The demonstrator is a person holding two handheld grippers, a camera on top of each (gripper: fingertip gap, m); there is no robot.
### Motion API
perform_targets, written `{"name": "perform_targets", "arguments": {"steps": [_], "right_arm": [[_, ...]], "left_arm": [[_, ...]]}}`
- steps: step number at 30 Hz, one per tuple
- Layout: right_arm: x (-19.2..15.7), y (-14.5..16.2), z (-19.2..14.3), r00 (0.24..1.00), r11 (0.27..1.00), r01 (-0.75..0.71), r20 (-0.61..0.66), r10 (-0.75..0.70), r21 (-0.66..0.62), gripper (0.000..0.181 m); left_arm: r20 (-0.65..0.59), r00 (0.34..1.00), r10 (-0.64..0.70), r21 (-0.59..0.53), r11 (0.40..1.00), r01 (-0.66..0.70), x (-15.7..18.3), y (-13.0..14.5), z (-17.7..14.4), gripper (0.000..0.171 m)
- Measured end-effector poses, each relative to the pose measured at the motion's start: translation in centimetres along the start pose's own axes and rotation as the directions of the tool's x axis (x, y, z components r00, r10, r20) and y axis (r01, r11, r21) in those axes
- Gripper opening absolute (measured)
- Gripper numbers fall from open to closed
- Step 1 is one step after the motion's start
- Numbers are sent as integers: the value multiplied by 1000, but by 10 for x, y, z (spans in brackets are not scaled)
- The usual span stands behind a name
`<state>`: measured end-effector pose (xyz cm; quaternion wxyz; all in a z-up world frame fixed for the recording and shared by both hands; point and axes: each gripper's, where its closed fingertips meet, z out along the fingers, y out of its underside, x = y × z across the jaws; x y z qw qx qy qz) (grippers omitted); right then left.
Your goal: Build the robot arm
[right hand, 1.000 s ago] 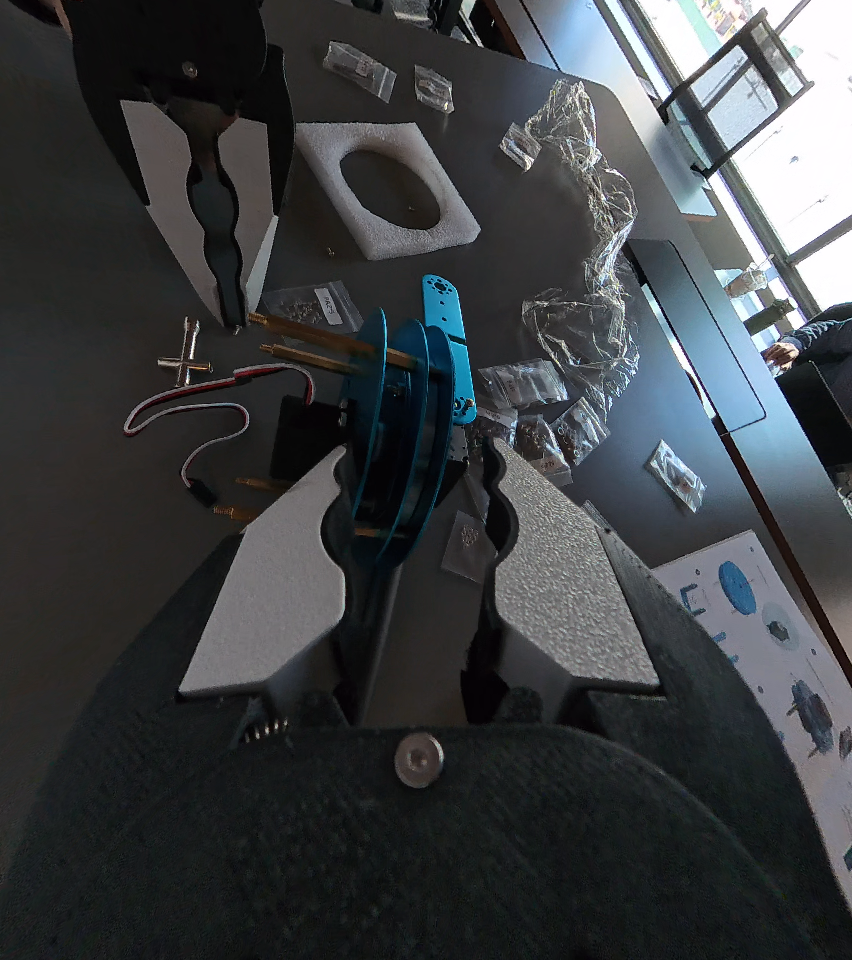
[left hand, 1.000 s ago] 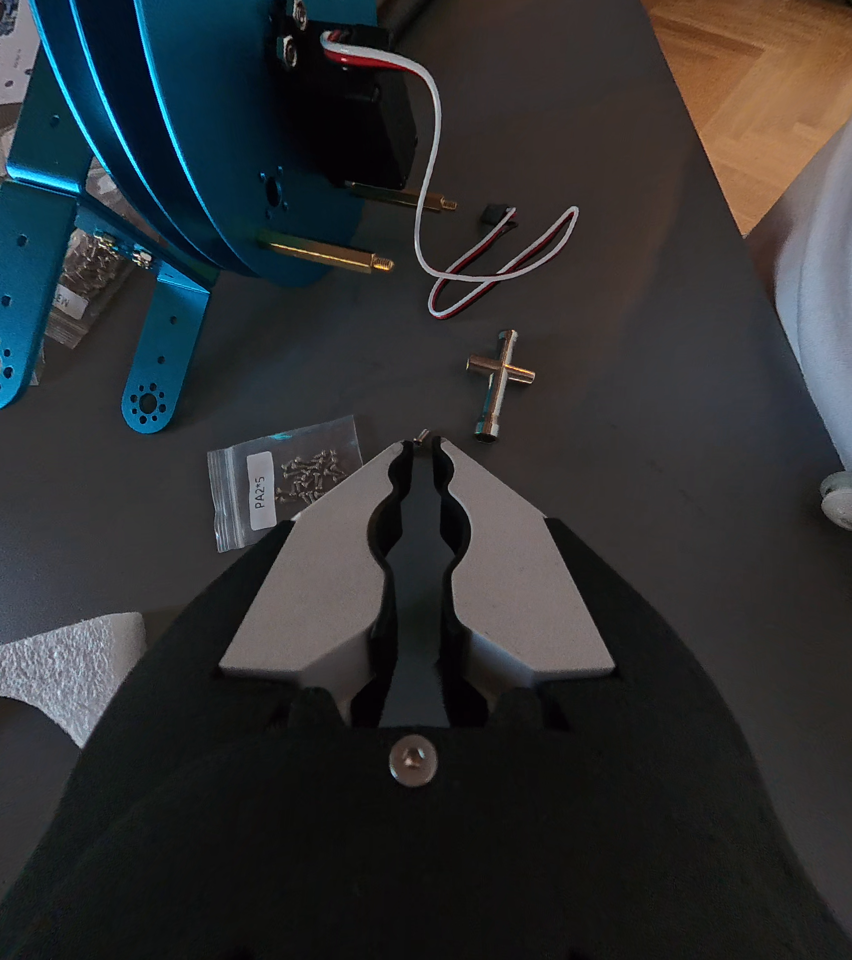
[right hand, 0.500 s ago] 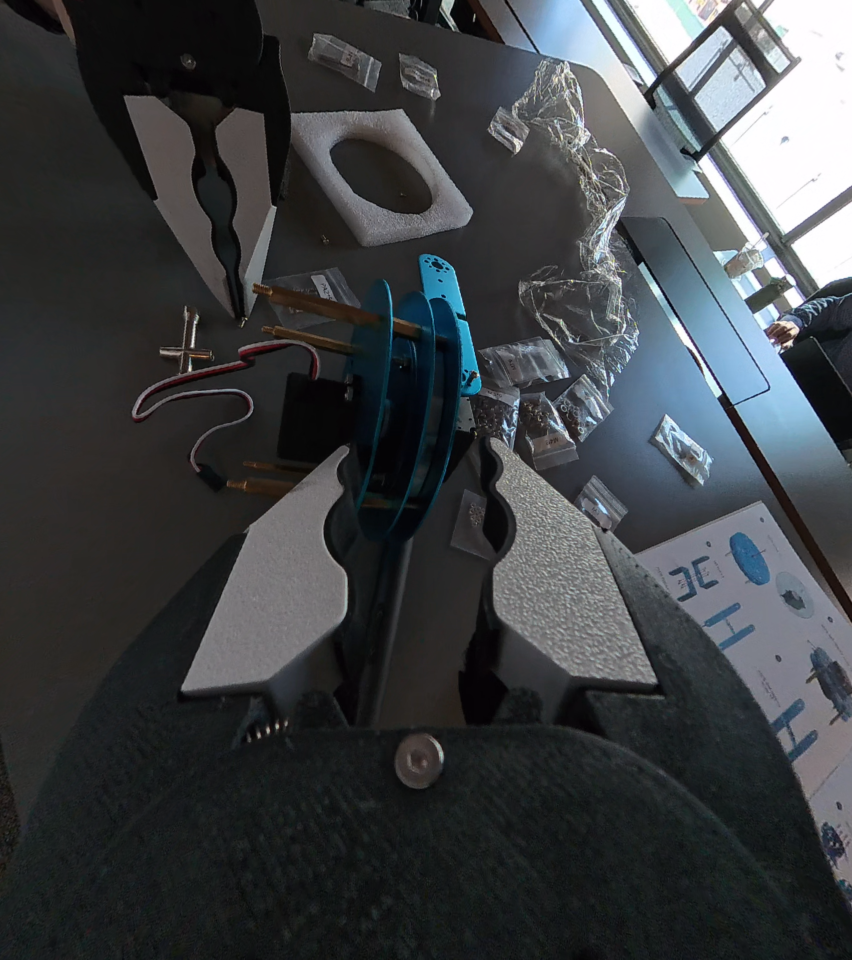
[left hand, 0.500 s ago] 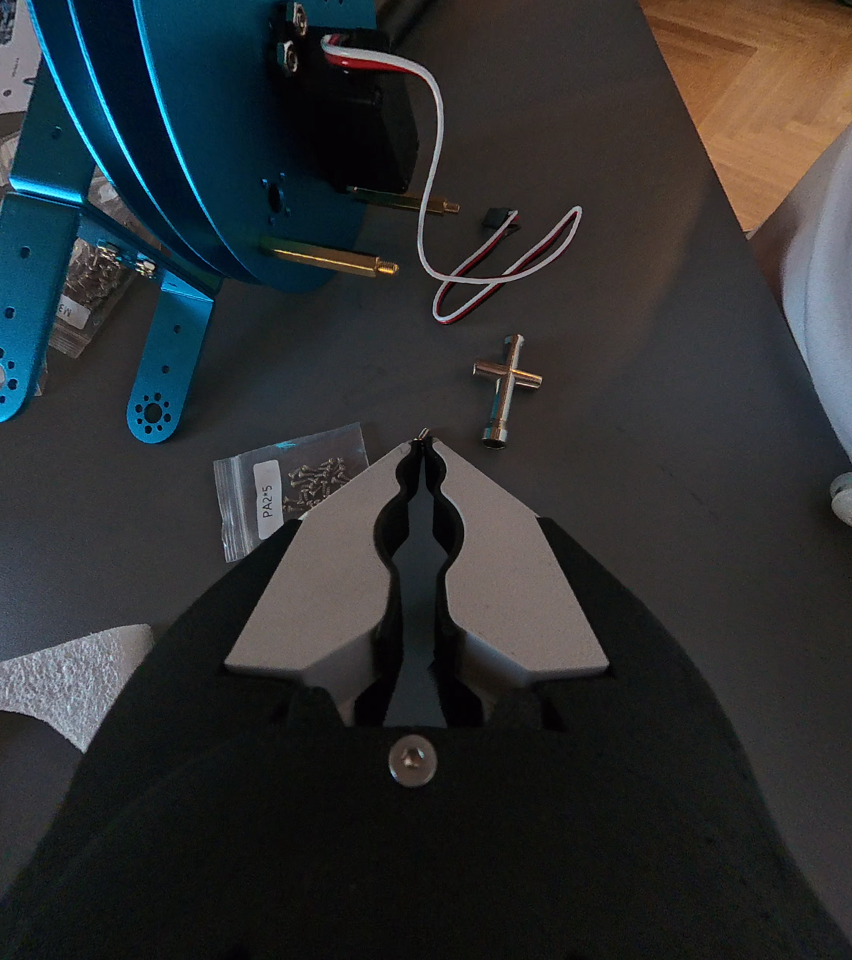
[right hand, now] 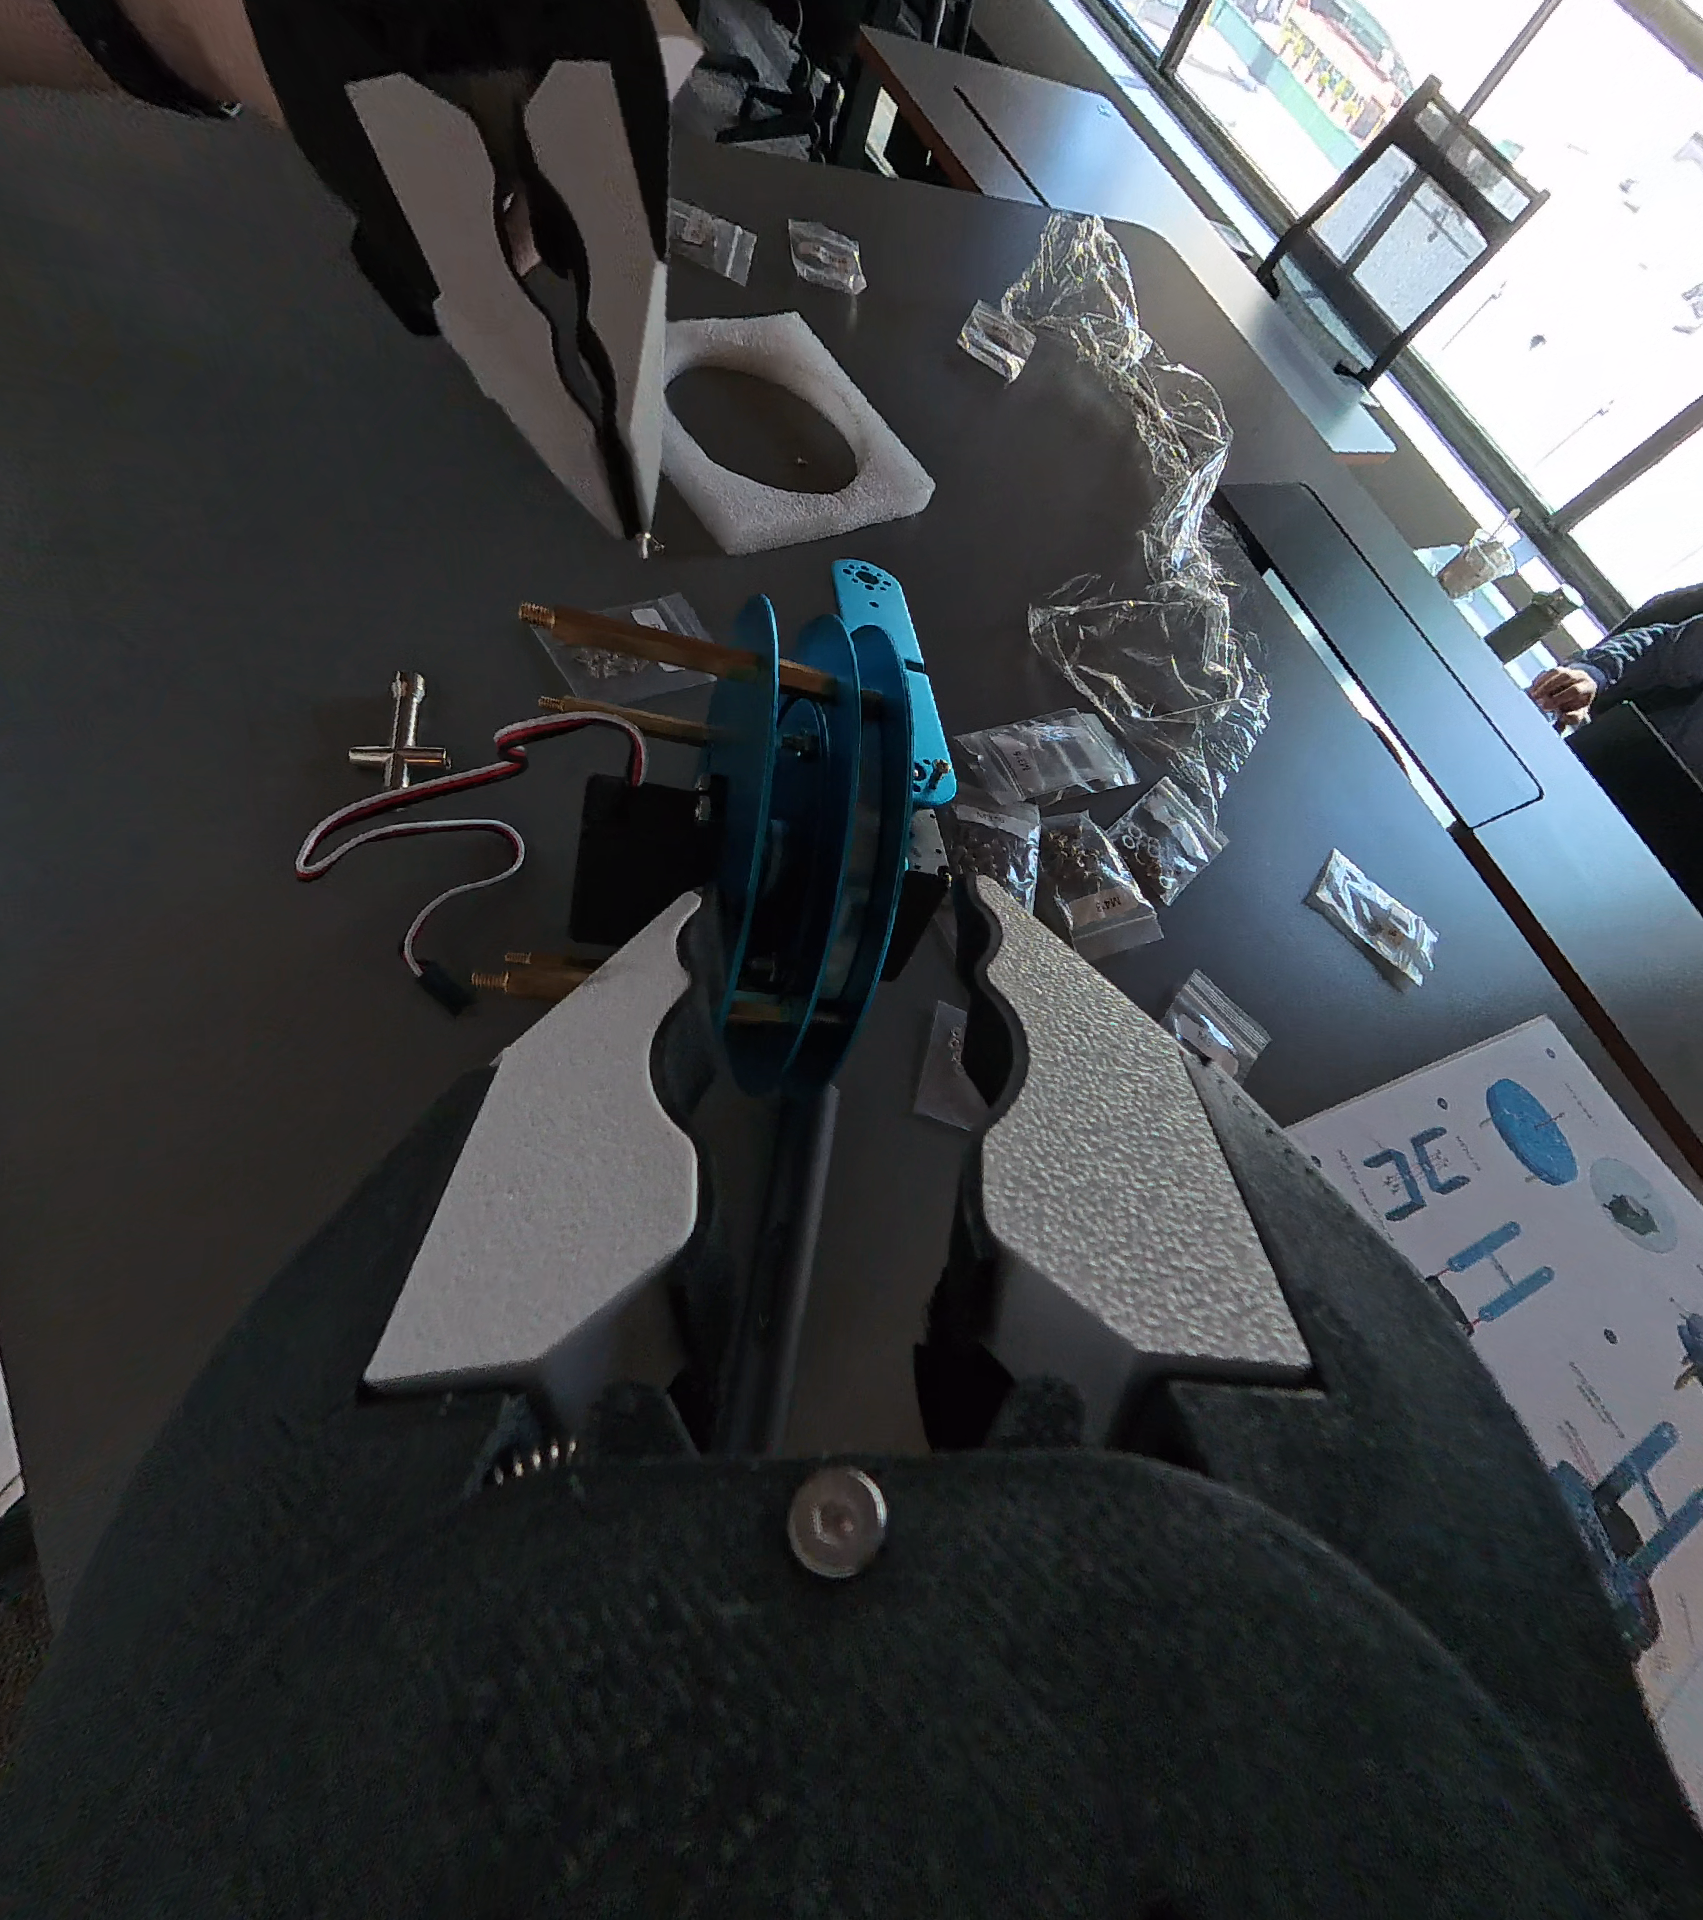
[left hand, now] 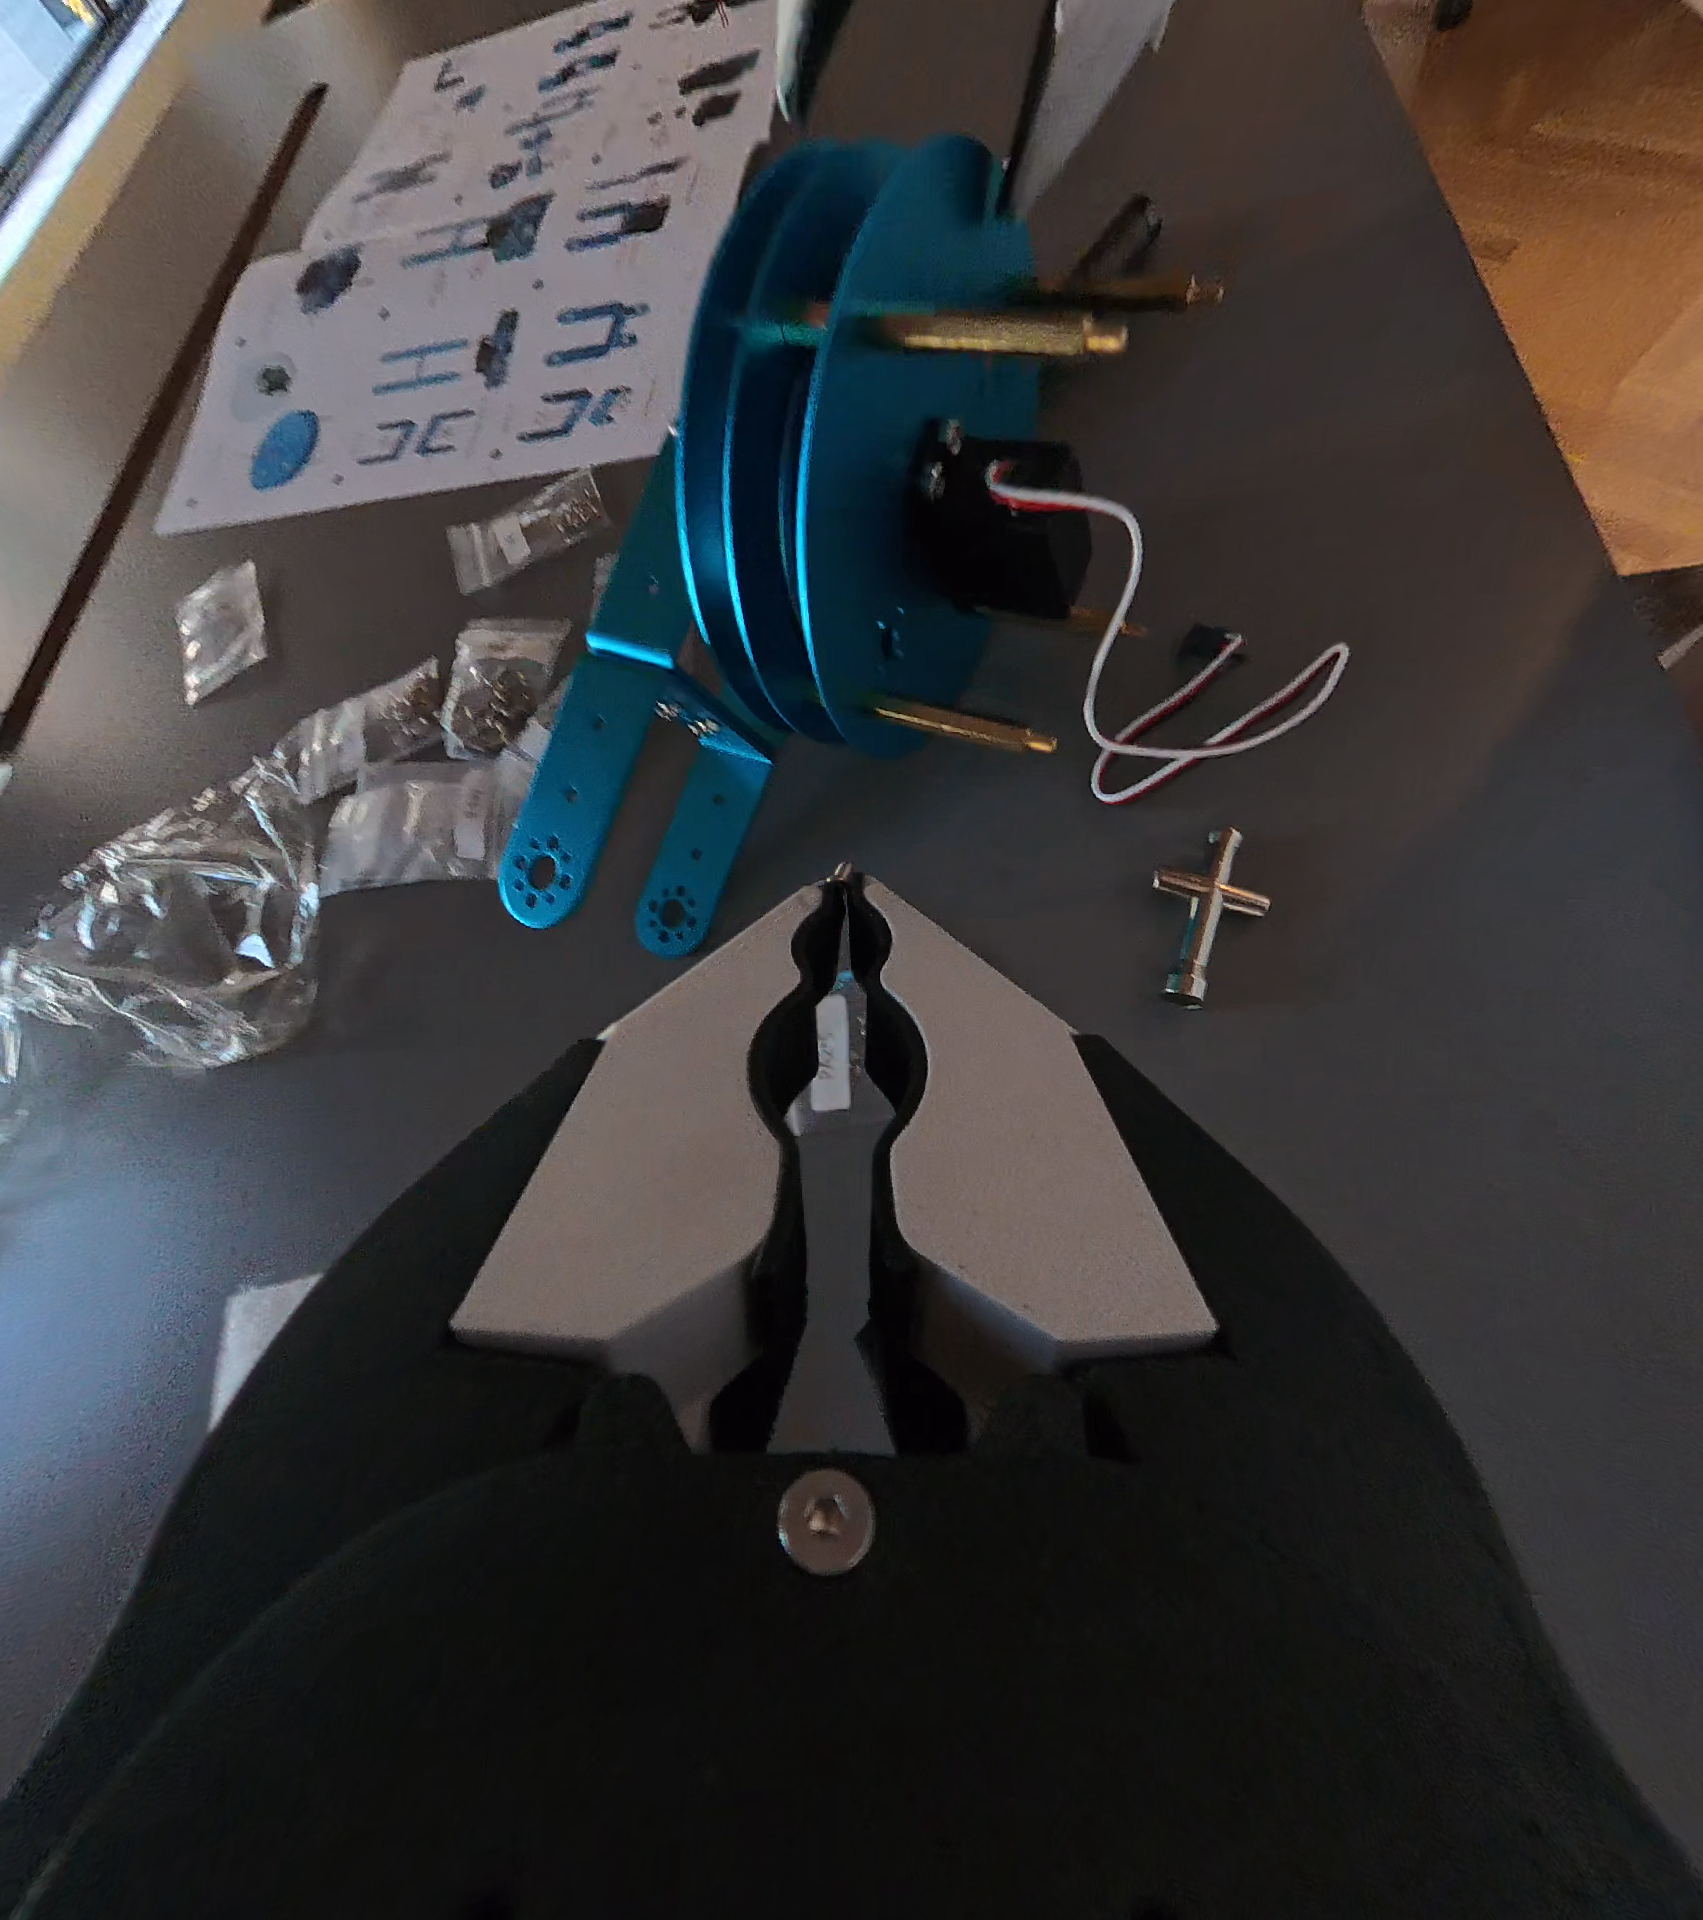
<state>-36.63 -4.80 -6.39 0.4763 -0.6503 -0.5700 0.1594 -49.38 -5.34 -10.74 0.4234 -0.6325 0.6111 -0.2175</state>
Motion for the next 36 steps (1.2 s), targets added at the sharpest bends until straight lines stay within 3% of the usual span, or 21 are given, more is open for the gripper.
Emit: {"name": "perform_targets", "arguments": {"steps": [6, 11, 16, 19, 22, 26, 30, 36], "right_arm": [[1, 1, 0, 1000, 999, -22, 13, 22, 35, 44], [3, 2, 0, 997, 996, -58, 45, 55, 66, 45], [4, 3, 0, 993, 992, -98, 79, 91, 85, 45], [6, 5, -2, 991, 990, -113, 80, 106, 87, 45], [9, 4, -7, 987, 984, -138, 92, 128, 114, 45], [18, -2, -10, 980, 973, -179, 115, 163, 145, 44], [38, -17, -15, 979, 965, -187, 110, 169, 185, 44], [49, -42, -16, 983, 954, -178, 96, 159, 240, 42]], "left_arm": [[20, 996, 90, 22, 996, -91, -30, -30, 4, 0], [-37, 986, 164, 74, 984, -161, -46, -50, 24, 0], [-81, 978, 191, 90, 979, -183, -59, -53, 37, 0], [-7, 996, 88, 84, 993, -87, -90, -39, 12, 0], [52, 992, -116, 134, 985, 108, -119, -17, -32, 0], [79, 955, -286, 77, 957, 280, -128, 33, -66, 6], [54, 917, -395, -72, 915, 398, -116, 78, -62, 16], [14, 917, -399, -250, 886, 389, -102, 89, -24, 16]]}}
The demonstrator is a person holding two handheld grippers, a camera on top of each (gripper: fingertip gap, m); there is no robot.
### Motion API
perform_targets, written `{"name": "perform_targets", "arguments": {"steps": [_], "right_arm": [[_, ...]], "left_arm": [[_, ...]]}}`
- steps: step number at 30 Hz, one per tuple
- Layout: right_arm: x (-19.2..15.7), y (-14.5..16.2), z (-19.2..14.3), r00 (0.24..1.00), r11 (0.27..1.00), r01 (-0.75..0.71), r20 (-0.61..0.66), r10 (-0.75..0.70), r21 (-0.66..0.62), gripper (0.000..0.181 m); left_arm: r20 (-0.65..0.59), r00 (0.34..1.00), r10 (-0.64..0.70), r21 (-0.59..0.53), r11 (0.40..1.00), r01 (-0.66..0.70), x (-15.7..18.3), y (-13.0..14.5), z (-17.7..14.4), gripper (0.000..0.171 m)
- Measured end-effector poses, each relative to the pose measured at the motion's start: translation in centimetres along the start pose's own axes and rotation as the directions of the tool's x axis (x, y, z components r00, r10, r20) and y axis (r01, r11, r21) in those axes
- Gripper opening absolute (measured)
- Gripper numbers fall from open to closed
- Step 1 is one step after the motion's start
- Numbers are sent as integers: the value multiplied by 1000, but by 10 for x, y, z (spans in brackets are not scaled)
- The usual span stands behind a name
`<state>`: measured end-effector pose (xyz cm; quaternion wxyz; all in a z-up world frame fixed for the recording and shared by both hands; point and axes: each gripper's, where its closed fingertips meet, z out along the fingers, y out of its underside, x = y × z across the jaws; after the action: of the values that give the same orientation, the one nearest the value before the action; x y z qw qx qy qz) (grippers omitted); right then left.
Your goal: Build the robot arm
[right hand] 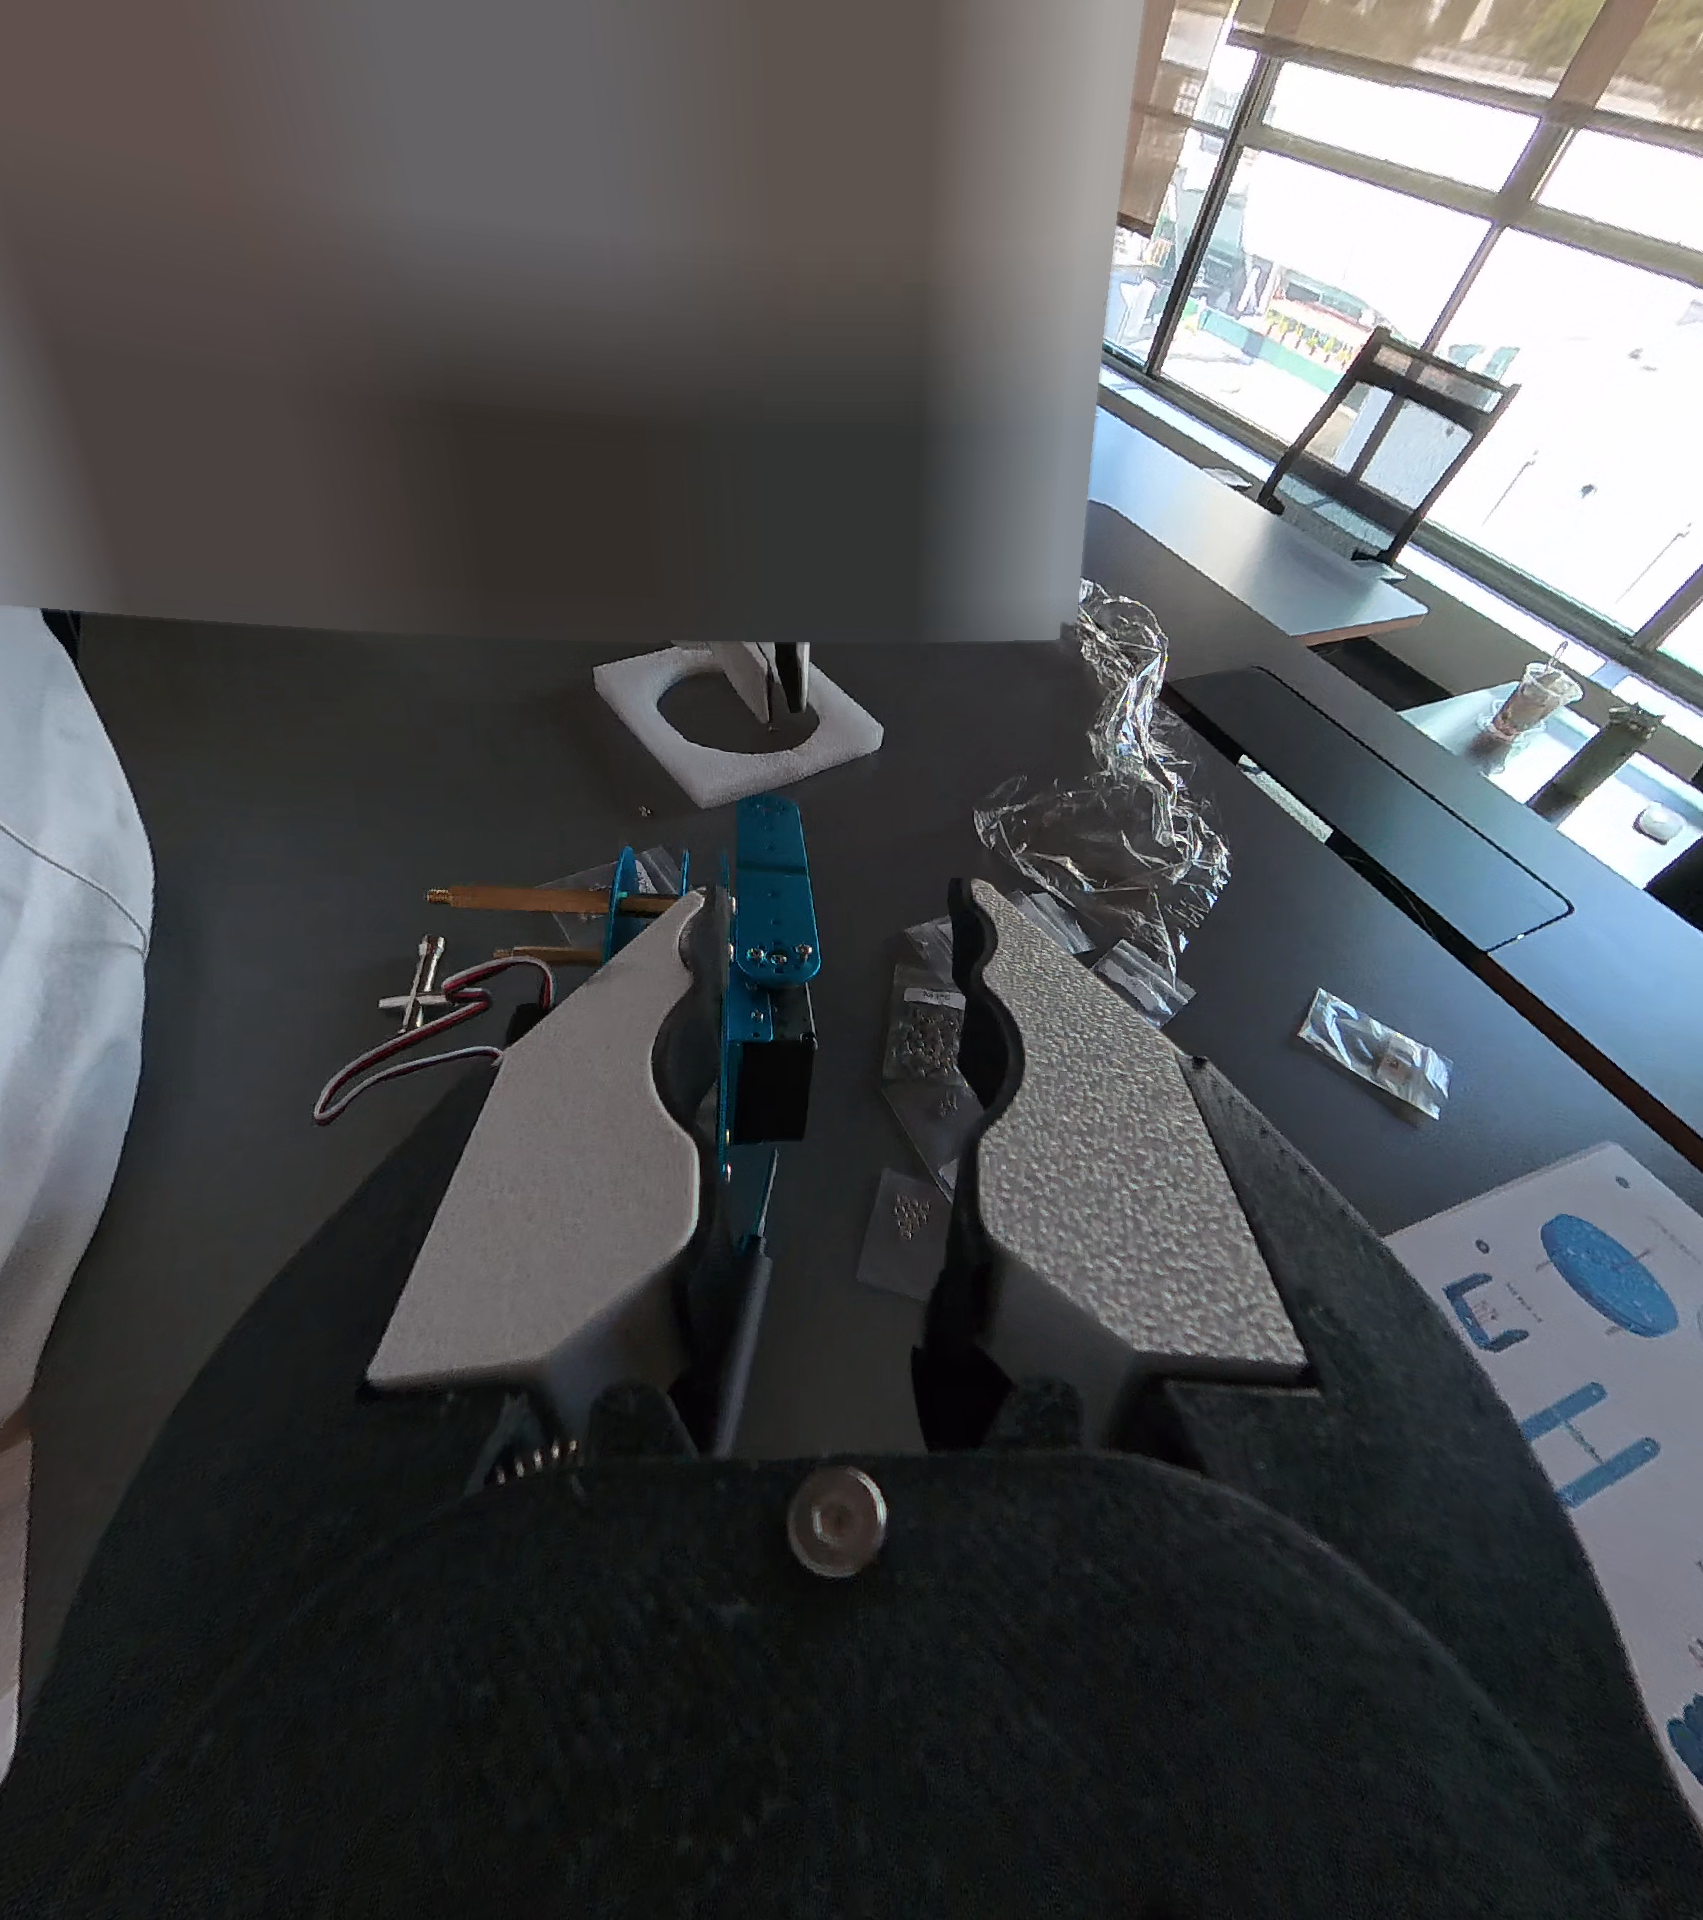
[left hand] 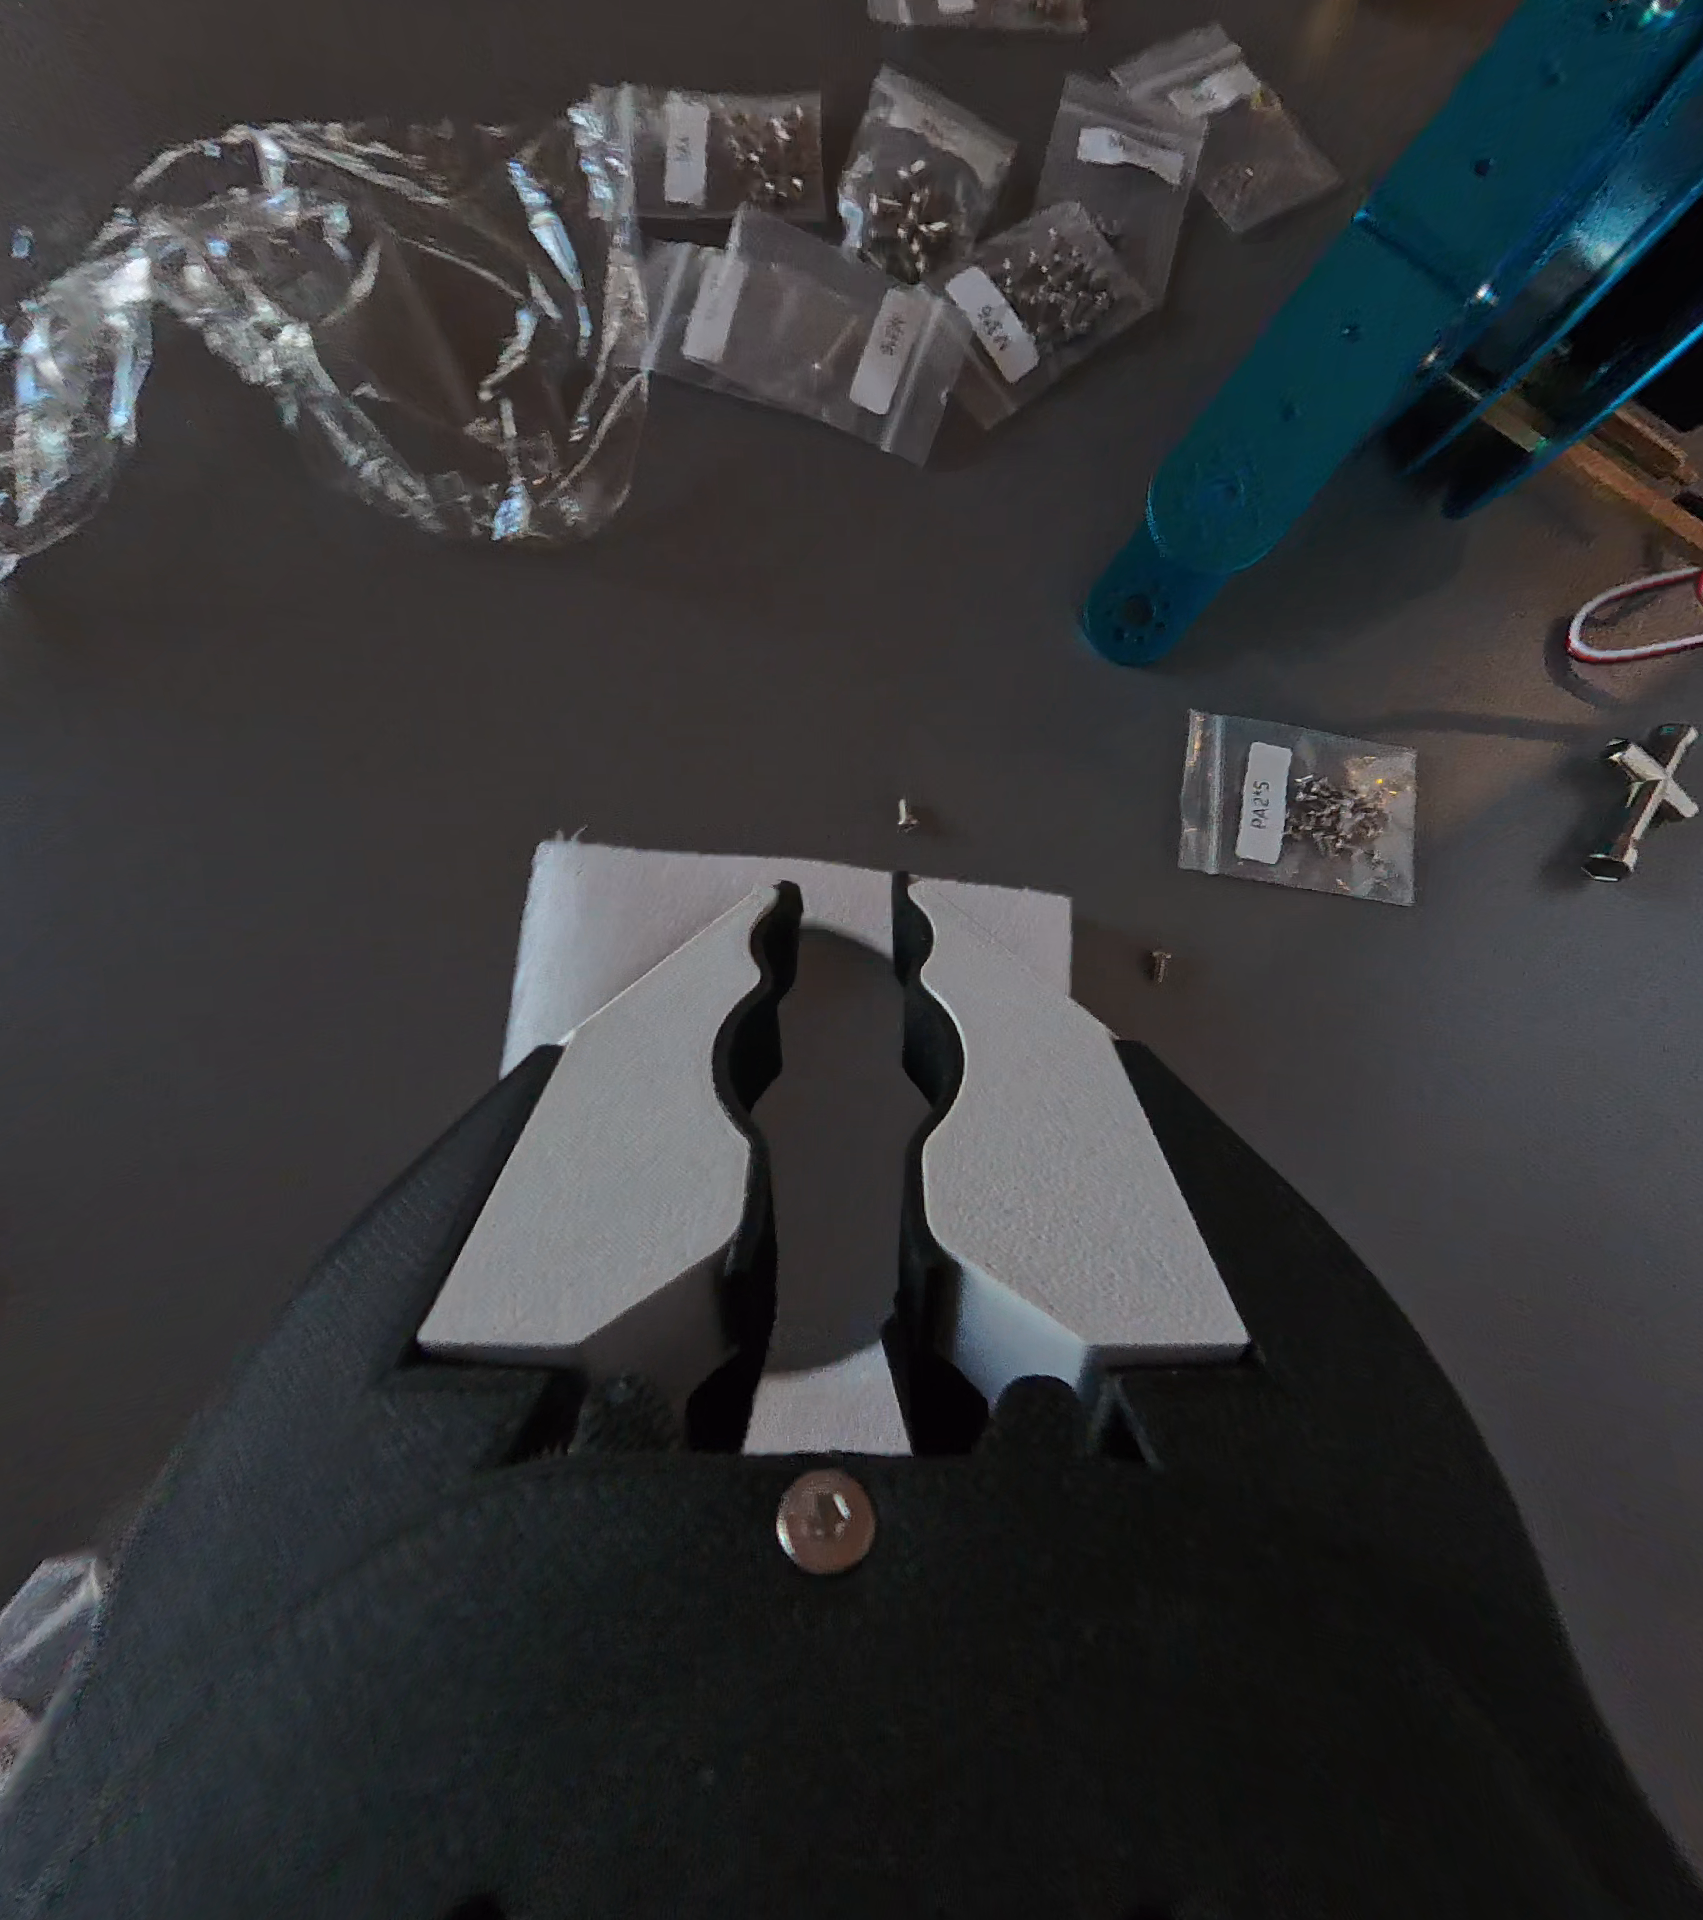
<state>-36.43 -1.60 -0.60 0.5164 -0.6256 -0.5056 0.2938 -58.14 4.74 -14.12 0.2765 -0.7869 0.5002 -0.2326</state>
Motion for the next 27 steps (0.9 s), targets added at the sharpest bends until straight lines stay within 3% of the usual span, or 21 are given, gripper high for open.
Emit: {"name": "perform_targets", "arguments": {"steps": [3, 6, 10, 22, 27], "right_arm": [[-7, -1, 0, 1000, 1000, 11, -1, -11, 2, 42], [-10, 4, -4, 1000, 1000, 5, -11, -5, 5, 42], [-13, 11, -14, 999, 1000, -8, -35, 9, 16, 41], [-17, 6, -20, 999, 1000, 21, -35, -21, 7, 41], [-5, 20, -16, 997, 999, -10, -82, 6, -45, 40]], "left_arm": [[-29, 995, 99, -62, 993, -101, 6, -10, 13, 14], [-76, 991, 114, -134, 983, -124, 14, -11, 25, 16], [-14, 993, 117, -182, 976, -118, 12, -6, 35, 19], [48, 988, 144, -219, 967, -131, 13, 4, 41, 11], [70, 989, 128, -194, 975, -113, 11, 4, 41, 3]]}}
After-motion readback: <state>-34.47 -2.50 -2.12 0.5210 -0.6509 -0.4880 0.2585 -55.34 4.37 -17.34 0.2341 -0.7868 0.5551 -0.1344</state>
